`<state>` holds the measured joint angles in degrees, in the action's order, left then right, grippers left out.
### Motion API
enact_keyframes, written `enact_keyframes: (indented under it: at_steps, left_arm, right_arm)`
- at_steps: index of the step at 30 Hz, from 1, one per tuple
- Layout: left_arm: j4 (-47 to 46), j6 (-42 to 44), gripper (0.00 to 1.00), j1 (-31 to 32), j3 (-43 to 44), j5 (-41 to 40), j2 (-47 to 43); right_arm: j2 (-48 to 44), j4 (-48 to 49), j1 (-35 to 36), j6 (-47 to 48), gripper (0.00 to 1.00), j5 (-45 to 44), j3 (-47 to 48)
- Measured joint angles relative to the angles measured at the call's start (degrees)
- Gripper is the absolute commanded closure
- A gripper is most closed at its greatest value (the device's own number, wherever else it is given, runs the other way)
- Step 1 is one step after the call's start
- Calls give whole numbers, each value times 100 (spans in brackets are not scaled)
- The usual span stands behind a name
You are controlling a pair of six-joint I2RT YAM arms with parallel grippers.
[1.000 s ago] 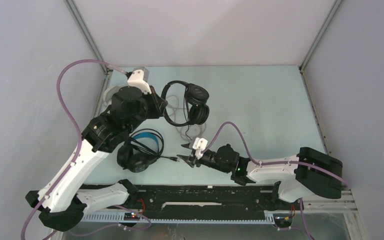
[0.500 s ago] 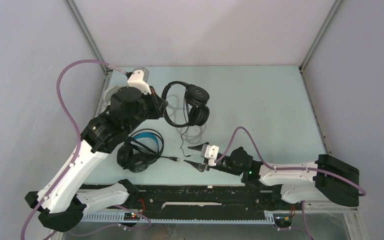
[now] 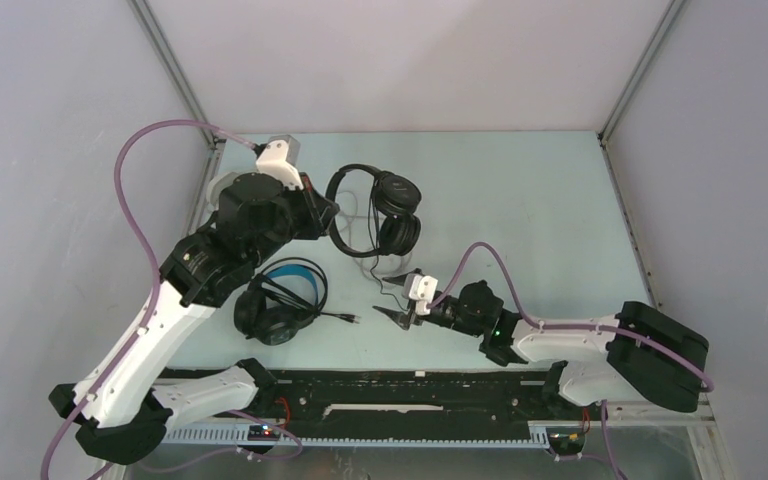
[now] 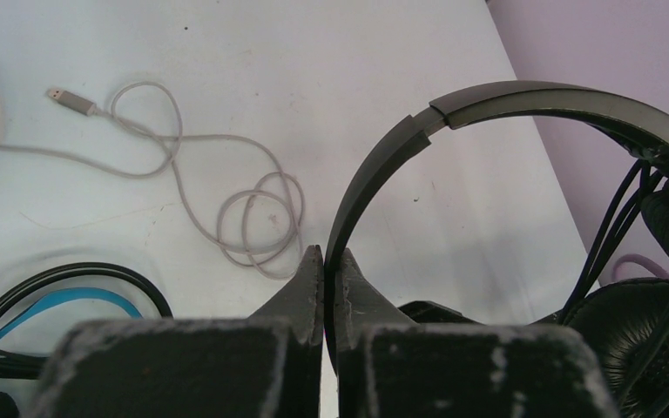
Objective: Wrap the headphones
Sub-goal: Wrap the headphones cable around the headphones.
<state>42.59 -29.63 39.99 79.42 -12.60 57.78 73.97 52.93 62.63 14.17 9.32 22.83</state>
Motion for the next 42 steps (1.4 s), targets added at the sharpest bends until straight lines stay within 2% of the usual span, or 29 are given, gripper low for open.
enact_keyframes:
  at_steps: [6,11,15,20,30,36,42]
  left_arm:
    - [-85,-42,100,0,105,258,-17]
    - [-282,-190,100,-7,105,686,-48]
    - [-514,-372,100,-24,105,1051,-55]
    - [-702,-511,100,-35,105,1340,-111]
    - [-778,-455,100,-118,105,1781,-197]
    - [-575,50,100,-247,105,2186,-210]
    - [-260,444,100,-483,105,2203,-345]
  right_arm:
    - [424,249,-339,-90,50,219,-31]
    - [1075,863,-533,-361,73,411,-332]
    - [1591,1488,-708,-647,77,586,-634]
    - [1985,2190,-800,-841,99,704,-761]
    - [1996,2702,-1049,-1204,100,654,-876]
    - [1720,2734,-1510,-1591,100,216,-1200]
    - [1235,2667,-2009,-2015,100,-216,-1436]
